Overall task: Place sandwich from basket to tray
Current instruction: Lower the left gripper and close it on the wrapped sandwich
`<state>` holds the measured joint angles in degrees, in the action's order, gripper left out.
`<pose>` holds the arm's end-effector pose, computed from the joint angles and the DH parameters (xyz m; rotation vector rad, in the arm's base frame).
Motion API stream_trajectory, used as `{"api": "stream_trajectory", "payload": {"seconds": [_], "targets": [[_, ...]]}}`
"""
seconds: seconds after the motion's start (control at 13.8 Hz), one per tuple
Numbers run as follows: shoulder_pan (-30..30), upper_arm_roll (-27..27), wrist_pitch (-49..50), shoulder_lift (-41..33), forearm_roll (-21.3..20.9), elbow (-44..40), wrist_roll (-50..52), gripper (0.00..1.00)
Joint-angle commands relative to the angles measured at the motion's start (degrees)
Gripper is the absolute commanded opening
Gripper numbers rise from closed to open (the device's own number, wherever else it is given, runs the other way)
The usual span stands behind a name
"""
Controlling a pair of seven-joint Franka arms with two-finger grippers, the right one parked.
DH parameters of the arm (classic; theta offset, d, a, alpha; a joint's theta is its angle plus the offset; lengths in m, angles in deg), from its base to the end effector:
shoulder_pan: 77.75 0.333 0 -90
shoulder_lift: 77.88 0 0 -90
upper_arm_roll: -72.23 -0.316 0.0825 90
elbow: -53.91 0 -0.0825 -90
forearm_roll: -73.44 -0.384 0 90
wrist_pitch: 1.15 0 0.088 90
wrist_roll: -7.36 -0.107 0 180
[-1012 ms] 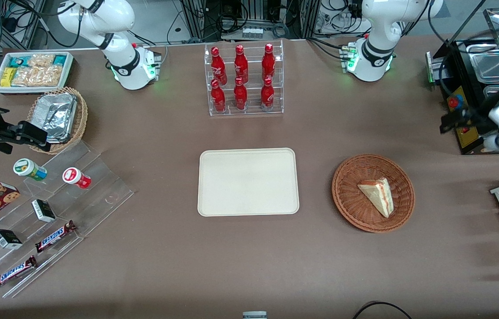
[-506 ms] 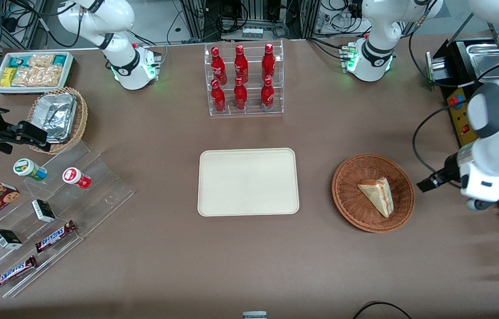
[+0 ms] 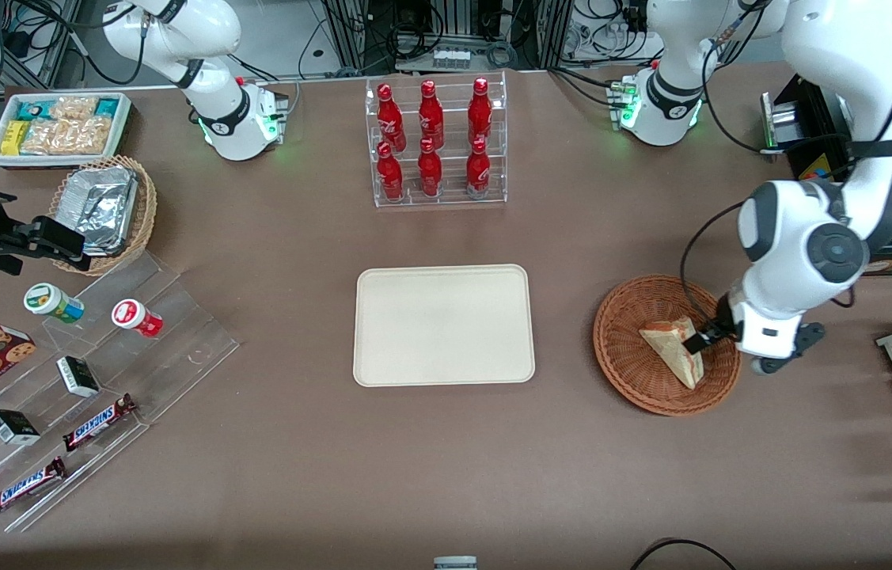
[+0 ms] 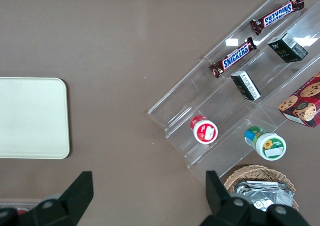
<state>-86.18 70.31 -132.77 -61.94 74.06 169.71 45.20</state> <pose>0.5914 -0.0683 0.3130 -3.0207 -0.8567 0.0021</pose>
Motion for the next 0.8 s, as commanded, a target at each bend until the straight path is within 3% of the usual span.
{"api": "stream_trajectory", "payload": {"seconds": [0.0,0.43,0.51,0.58,0.65,0.72], "targets": [[-0.98,-0.54,-2.93,0.41,0.09,1.88,1.79,1.00],[-0.98,-0.54,-12.08,2.87,0.35,6.20,3.63,1.00],[-1.07,-0.54,-12.26,3.05,0.35,6.02,4.95,0.96],[-1.07,-0.37,-12.17,3.49,0.35,5.85,6.27,0.71],[-1.33,-0.19,-11.65,3.49,0.35,5.41,7.50,0.30],[-1.51,-0.19,-11.47,3.66,0.35,4.97,8.29,0.02]]}}
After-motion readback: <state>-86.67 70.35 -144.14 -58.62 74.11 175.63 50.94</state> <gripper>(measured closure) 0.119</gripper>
